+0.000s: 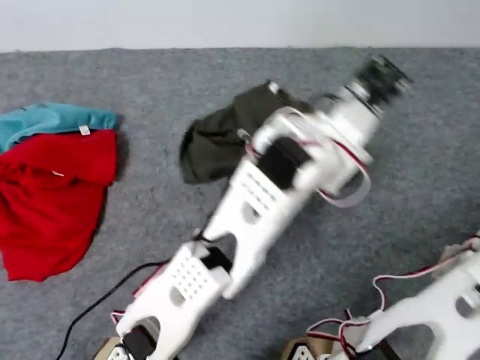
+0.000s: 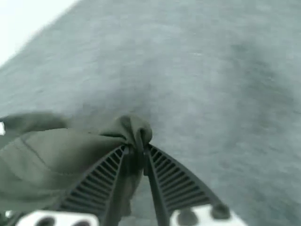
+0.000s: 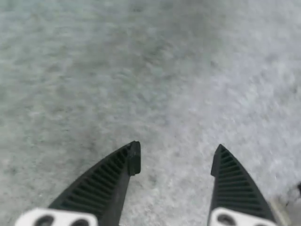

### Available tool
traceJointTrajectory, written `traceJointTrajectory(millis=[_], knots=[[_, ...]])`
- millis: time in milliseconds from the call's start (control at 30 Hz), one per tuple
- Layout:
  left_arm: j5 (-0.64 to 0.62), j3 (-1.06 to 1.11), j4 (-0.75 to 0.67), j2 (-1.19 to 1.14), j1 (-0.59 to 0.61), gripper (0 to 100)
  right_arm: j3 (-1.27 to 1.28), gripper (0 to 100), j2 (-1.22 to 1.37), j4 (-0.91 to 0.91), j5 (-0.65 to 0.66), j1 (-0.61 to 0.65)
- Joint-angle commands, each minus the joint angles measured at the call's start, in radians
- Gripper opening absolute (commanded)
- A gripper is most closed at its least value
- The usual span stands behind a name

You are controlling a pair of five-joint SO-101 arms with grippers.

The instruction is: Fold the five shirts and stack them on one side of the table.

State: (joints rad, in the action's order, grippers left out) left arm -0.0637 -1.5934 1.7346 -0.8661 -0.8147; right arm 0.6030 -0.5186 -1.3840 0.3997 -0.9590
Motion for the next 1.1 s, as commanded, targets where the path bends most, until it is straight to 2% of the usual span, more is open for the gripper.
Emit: traceJointTrajectory(millis=[0,133,267,400,633,767,933,1067], knots=[[0.012,-0.012,0.018,0.075,-0.129,1,-0.037,25.3,-0.005,0.005,0.011,-0.070],[0.095,-0.012,0.018,0.075,-0.249,1,-0.037,25.3,-0.005,0.004,0.006,-0.081],[0.184,-0.012,0.018,0.075,-0.267,1,-0.035,25.3,-0.005,0.002,0.009,-0.077],[0.204,-0.008,0.018,0.110,-0.166,3,-0.035,25.4,-0.005,0.005,0.011,-0.076],[0.184,-0.008,0.018,0.250,0.109,14,-0.031,25.5,-0.005,0.012,0.011,-0.048],[0.120,-0.008,0.018,0.295,0.213,17,-0.029,25.5,-0.005,0.002,0.006,0.028],[0.115,-0.005,0.018,0.299,0.351,18,-0.029,25.5,-0.005,0.002,0.009,0.148],[0.114,0.104,0.018,0.299,0.445,18,-0.029,25.3,-0.005,0.005,0.005,0.282]])
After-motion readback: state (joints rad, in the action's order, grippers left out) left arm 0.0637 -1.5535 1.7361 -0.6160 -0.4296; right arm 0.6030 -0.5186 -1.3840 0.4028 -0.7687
